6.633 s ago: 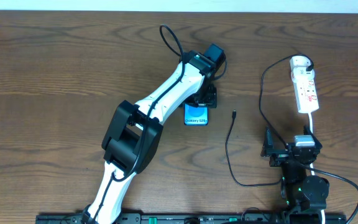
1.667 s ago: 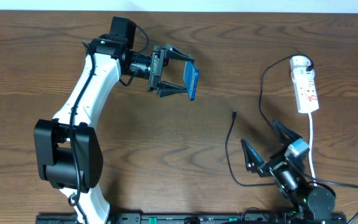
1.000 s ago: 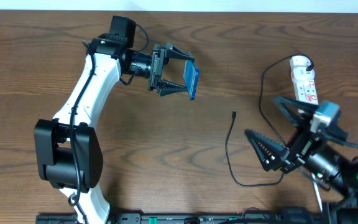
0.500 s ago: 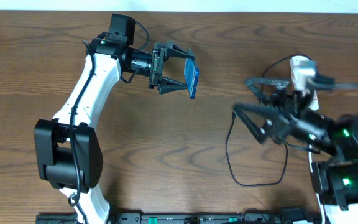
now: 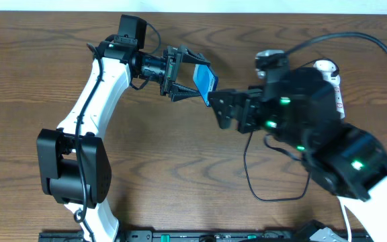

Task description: Plug charger to phone and switch on socket

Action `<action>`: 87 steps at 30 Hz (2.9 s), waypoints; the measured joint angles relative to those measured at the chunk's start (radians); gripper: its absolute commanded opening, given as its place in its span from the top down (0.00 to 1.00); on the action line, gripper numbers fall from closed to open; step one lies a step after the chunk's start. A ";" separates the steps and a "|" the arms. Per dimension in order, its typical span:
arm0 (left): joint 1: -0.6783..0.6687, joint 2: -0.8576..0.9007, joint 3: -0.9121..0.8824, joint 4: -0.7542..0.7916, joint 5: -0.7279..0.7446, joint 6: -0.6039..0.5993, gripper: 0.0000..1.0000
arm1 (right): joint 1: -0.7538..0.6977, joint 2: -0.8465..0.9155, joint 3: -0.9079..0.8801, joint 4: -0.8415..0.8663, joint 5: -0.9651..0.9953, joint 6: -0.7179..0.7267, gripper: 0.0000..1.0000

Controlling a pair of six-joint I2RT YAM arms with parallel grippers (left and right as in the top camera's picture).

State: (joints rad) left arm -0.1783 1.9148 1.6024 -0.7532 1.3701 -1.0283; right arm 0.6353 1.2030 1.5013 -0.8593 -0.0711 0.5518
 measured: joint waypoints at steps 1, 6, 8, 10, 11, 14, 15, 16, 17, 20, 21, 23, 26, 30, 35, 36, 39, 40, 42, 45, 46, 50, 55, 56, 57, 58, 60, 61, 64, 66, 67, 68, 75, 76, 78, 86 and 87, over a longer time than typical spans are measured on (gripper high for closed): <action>0.000 0.000 0.000 0.003 -0.016 -0.004 0.21 | 0.034 0.032 0.006 -0.006 0.084 0.016 0.01; 0.000 0.000 0.000 0.019 -0.043 -0.021 0.21 | 0.085 0.153 0.007 -0.009 0.239 0.069 0.01; 0.000 0.000 0.000 0.019 -0.047 -0.023 0.21 | 0.087 0.193 0.007 -0.009 0.270 0.085 0.01; 0.000 0.000 0.000 0.019 -0.050 -0.023 0.21 | 0.087 0.231 0.007 -0.005 0.297 0.097 0.01; 0.000 0.000 0.000 0.019 -0.050 -0.023 0.21 | 0.087 0.245 0.007 0.000 0.305 0.100 0.05; 0.000 0.000 0.000 0.019 -0.053 -0.025 0.21 | 0.087 0.264 0.007 0.021 0.320 0.114 0.18; 0.000 0.000 0.000 0.019 -0.053 -0.028 0.21 | 0.087 0.264 0.007 0.023 0.323 0.115 0.22; 0.000 0.000 0.000 0.019 -0.054 -0.033 0.21 | 0.087 0.264 0.007 0.027 0.327 0.121 0.26; 0.000 0.000 0.000 0.019 -0.054 -0.040 0.21 | 0.087 0.262 0.007 0.030 0.330 0.122 0.28; 0.000 0.000 0.000 0.019 -0.053 -0.053 0.21 | 0.087 0.263 0.007 0.030 0.333 0.122 0.32; 0.000 0.000 0.000 0.019 -0.053 -0.057 0.21 | 0.087 0.263 0.007 0.030 0.333 0.124 0.32; 0.000 0.000 0.000 0.019 -0.053 -0.065 0.21 | 0.087 0.263 0.007 0.030 0.333 0.126 0.32; 0.000 0.000 0.000 0.019 -0.049 -0.076 0.21 | 0.087 0.264 0.007 0.034 0.326 0.130 0.35; 0.000 0.000 0.000 0.020 -0.032 -0.080 0.21 | 0.087 0.280 0.007 0.044 0.314 0.138 0.37; 0.000 0.000 0.000 0.040 -0.014 -0.085 0.21 | 0.087 0.298 0.007 0.053 0.299 0.145 0.47; 0.000 0.000 0.000 0.044 -0.013 -0.087 0.21 | 0.087 0.298 0.007 0.054 0.297 0.145 0.49; 0.000 0.000 0.000 0.047 -0.011 -0.090 0.21 | 0.087 0.298 0.007 0.057 0.294 0.148 0.52; 0.000 0.000 0.000 0.047 -0.011 -0.091 0.21 | 0.087 0.298 0.007 0.058 0.292 0.148 0.55; 0.000 0.000 0.000 0.047 -0.011 -0.092 0.21 | 0.086 0.298 0.007 0.064 0.292 0.148 0.57; 0.000 0.000 0.000 0.047 -0.011 -0.094 0.21 | 0.086 0.298 0.007 0.071 0.293 0.148 0.61; 0.000 0.000 0.000 0.047 -0.011 -0.094 0.21 | 0.086 0.298 0.007 0.074 0.293 0.149 0.61; 0.000 0.000 0.000 0.047 -0.003 -0.095 0.21 | 0.086 0.298 0.007 0.085 0.293 0.148 0.65; 0.000 0.000 0.000 0.047 0.011 -0.094 0.21 | 0.086 0.305 0.007 0.101 0.292 0.149 0.71; 0.000 0.000 0.000 0.047 0.012 -0.094 0.21 | 0.086 0.307 0.007 0.103 0.293 0.149 0.73; 0.000 0.000 0.000 0.047 0.012 -0.094 0.21 | 0.086 0.309 0.007 0.107 0.293 0.149 0.73; 0.000 0.000 0.000 0.047 0.012 -0.095 0.21 | 0.086 0.312 0.007 0.113 0.293 0.148 0.74; 0.000 0.000 0.000 0.047 0.012 -0.094 0.21 | 0.086 0.312 0.007 0.116 0.293 0.148 0.76; 0.000 0.000 0.000 0.047 0.012 -0.094 0.21 | 0.086 0.312 0.007 0.117 0.293 0.148 0.76; 0.000 0.000 0.000 0.047 0.012 -0.094 0.21 | 0.086 0.312 0.007 0.117 0.294 0.148 0.78; 0.000 0.000 0.000 0.047 0.012 -0.094 0.21 | 0.086 0.312 0.007 0.117 0.299 0.148 0.78; 0.000 0.000 0.000 0.047 0.012 -0.094 0.21 | 0.086 0.312 0.007 0.116 0.300 0.148 0.79; 0.000 0.000 0.000 0.047 0.012 -0.094 0.21 | 0.086 0.312 0.007 0.117 0.302 0.148 0.82; 0.000 0.000 0.000 0.047 0.027 -0.094 0.21 | 0.086 0.312 0.007 0.117 0.307 0.148 0.86; 0.000 0.000 0.000 0.048 0.032 -0.094 0.21 | 0.086 0.312 0.007 0.117 0.307 0.148 0.87; 0.000 0.000 0.000 0.048 0.039 -0.095 0.21 | 0.086 0.312 0.007 0.118 0.307 0.148 0.89; 0.000 0.000 0.000 0.048 0.042 -0.094 0.21 | 0.086 0.312 0.007 0.119 0.307 0.144 0.99; 0.000 0.000 0.000 0.048 0.042 -0.094 0.21 | 0.086 0.312 0.007 0.120 0.307 0.144 0.99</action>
State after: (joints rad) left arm -0.1783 1.9148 1.6024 -0.7052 1.4124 -1.1225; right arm 0.7216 1.5150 1.5082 -0.7395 0.2359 0.6960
